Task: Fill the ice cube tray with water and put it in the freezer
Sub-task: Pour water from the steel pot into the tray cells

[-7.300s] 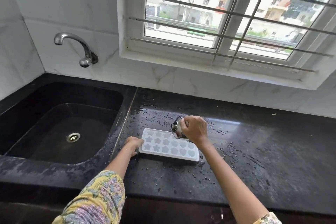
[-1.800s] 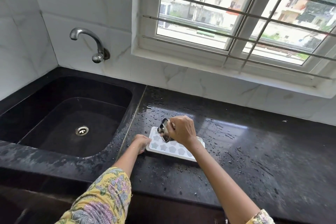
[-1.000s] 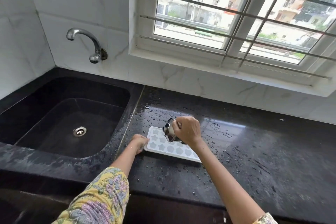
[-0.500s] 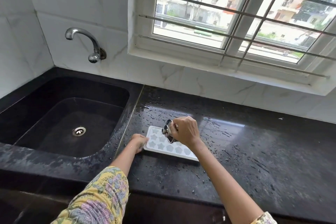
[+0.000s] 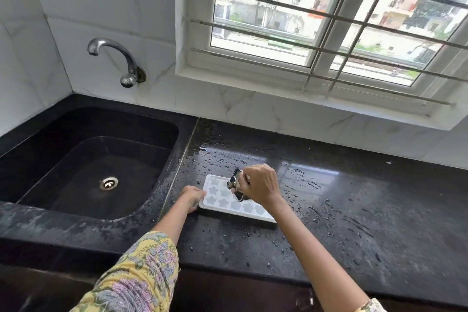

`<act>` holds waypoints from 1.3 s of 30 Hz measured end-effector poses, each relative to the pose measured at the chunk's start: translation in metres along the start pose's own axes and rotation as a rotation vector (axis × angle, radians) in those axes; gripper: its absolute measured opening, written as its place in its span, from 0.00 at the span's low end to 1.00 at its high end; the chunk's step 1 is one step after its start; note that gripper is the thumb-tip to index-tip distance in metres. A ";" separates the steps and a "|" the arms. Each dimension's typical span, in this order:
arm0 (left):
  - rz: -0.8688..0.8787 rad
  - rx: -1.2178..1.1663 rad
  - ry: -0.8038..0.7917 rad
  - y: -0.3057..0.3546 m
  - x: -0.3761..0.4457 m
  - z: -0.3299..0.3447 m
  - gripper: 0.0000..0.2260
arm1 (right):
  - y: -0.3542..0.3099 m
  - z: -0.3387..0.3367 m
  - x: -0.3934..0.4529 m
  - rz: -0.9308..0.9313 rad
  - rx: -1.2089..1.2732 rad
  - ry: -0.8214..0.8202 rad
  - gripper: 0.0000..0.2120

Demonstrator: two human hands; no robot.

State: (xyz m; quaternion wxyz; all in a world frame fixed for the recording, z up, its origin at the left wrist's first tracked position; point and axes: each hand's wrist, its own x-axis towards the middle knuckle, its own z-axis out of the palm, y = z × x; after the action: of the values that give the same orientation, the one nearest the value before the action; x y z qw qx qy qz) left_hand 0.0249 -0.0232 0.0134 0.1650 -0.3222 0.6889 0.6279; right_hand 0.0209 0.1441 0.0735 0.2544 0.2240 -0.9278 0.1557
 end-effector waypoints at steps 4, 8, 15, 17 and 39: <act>0.004 0.017 0.003 -0.001 0.002 0.000 0.15 | 0.002 -0.001 -0.001 -0.004 -0.008 0.011 0.17; 0.009 0.032 0.011 -0.003 0.004 0.001 0.15 | 0.003 -0.003 -0.002 0.033 0.022 -0.011 0.18; 0.019 0.046 0.005 -0.003 0.006 0.001 0.14 | 0.015 -0.011 -0.001 0.194 0.142 -0.008 0.17; 0.017 0.035 -0.001 -0.004 0.008 0.001 0.14 | 0.018 -0.015 -0.001 0.210 0.135 -0.009 0.18; 0.008 0.068 0.035 -0.006 0.015 0.003 0.14 | 0.022 -0.012 -0.014 0.036 -0.136 -0.024 0.17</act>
State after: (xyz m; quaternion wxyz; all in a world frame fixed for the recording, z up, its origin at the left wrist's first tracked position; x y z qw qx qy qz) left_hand 0.0166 -0.0237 -0.0011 0.1612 -0.3246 0.7139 0.5991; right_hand 0.0254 0.1720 0.0720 0.2550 0.1913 -0.9432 0.0939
